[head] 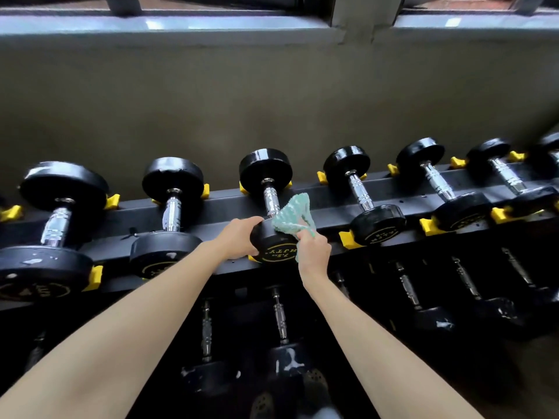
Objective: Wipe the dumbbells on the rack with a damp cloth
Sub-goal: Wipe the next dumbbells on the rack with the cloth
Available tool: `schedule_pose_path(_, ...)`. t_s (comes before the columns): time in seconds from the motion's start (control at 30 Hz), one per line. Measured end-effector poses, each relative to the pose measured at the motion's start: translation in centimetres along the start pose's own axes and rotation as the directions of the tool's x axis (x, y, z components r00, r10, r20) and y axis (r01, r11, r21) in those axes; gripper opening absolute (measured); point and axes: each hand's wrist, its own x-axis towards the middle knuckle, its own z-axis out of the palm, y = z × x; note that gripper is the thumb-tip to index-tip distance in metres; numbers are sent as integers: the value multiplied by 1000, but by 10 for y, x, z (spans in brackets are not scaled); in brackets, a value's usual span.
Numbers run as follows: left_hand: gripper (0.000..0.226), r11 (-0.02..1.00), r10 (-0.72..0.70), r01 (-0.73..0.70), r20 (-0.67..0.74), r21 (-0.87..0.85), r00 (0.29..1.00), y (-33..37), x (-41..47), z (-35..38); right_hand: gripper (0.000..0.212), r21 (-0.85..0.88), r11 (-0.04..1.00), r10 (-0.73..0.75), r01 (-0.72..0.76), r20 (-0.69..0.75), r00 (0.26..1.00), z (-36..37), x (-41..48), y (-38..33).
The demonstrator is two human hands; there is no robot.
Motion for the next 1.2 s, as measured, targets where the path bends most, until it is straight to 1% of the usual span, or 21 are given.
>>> schedule_pose_path(0.07, 63, 1000, 4, -4, 22, 15, 1000, -5, 1, -2, 30, -128, 989, -71, 73, 22, 997, 3, -5, 3)
schedule_pose_path(0.1, 58, 1000, 5, -5, 33, 27, 999, -5, 1, -4, 32, -196, 973, -114, 124, 60, 992, 5, -9, 6)
schedule_pose_path(0.17, 44, 999, 11, -14, 61, 42, 998, -4, 1, -7, 37, -306, 911, -218, 278, 216, 952, 11, -19, 13)
schedule_pose_path(0.23, 37, 998, 0, -7, 102, 65, 995, -3, 0, -9, 37, -386, 777, -330, 497, 422, 844, 18, -26, 26)
schedule_pose_path(0.27, 35, 997, -8, -1, 116, 77, 993, -3, -2, -9, 34, -407, 703, -373, 584, 488, 789, 18, -26, 30)
schedule_pose_path(0.33, 32, 995, -23, 11, 120, 98, 993, -3, -3, -10, 33, -436, 565, -416, 701, 584, 698, 11, -18, 30)
schedule_pose_path(0.43, 35, 992, -46, 33, 105, 124, 993, 3, -4, -9, 35, -434, 256, -511, 863, 697, 503, -10, -1, 31)
schedule_pose_path(0.47, 36, 991, -47, 34, 96, 132, 994, 6, -3, -9, 35, -439, 196, -520, 877, 712, 472, -15, 5, 31)
schedule_pose_path(0.53, 41, 991, -37, 26, 87, 132, 996, 10, -5, -8, 34, -462, 166, -513, 871, 715, 476, -22, 11, 29)
schedule_pose_path(0.67, 59, 993, 3, -14, 90, 118, 996, 4, -8, -5, 34, -486, 230, -533, 843, 662, 527, -35, 21, 32)
schedule_pose_path(0.7, 62, 991, 1, -13, 92, 131, 996, 2, -8, -5, 34, -491, 264, -521, 830, 652, 551, -37, 23, 32)
schedule_pose_path(0.8, 58, 988, -18, 4, 89, 155, 996, 5, -8, -6, 29, -515, 361, -452, 777, 633, 629, -41, 24, 29)
schedule_pose_path(0.87, 55, 988, -20, 7, 79, 155, 997, 10, -10, -6, 32, -559, 459, -394, 690, 568, 722, -42, 21, 28)
schedule_pose_path(0.93, 50, 989, -13, 2, 72, 151, 997, 10, -10, -4, 38, -613, 578, -308, 539, 448, 839, -44, 19, 26)
schedule_pose_path(0.97, 47, 989, -7, -3, 67, 148, 998, 8, -9, -3, 36, -674, 576, -243, 463, 399, 884, -46, 20, 27)
schedule_pose_path(1.03, 42, 989, -8, -1, 61, 145, 998, 6, -7, -1, 33, -812, 474, -109, 340, 330, 938, -51, 26, 28)
schedule_pose_path(1.07, 41, 990, -7, -2, 58, 144, 998, 7, -7, -1, 32, -841, 454, -46, 296, 309, 950, -53, 30, 29)
schedule_pose_path(1.1, 42, 989, -10, 2, 56, 146, 998, 8, -7, -1, 30, -837, 495, 13, 234, 276, 961, -54, 33, 28)
schedule_pose_path(1.13, 44, 990, -9, 1, 54, 139, 999, 8, -6, -1, 27, -788, 594, 59, 160, 241, 969, -56, 38, 28)
schedule_pose_path(1.17, 45, 992, -16, 10, 55, 125, 998, 9, -6, -1, 23, -671, 741, 137, 21, 182, 974, -59, 42, 25)
schedule_pose_path(1.2, 46, 994, -24, 18, 52, 108, 998, 9, -6, -1, 22, -495, 860, 213, -121, 133, 968, -63, 46, 20)
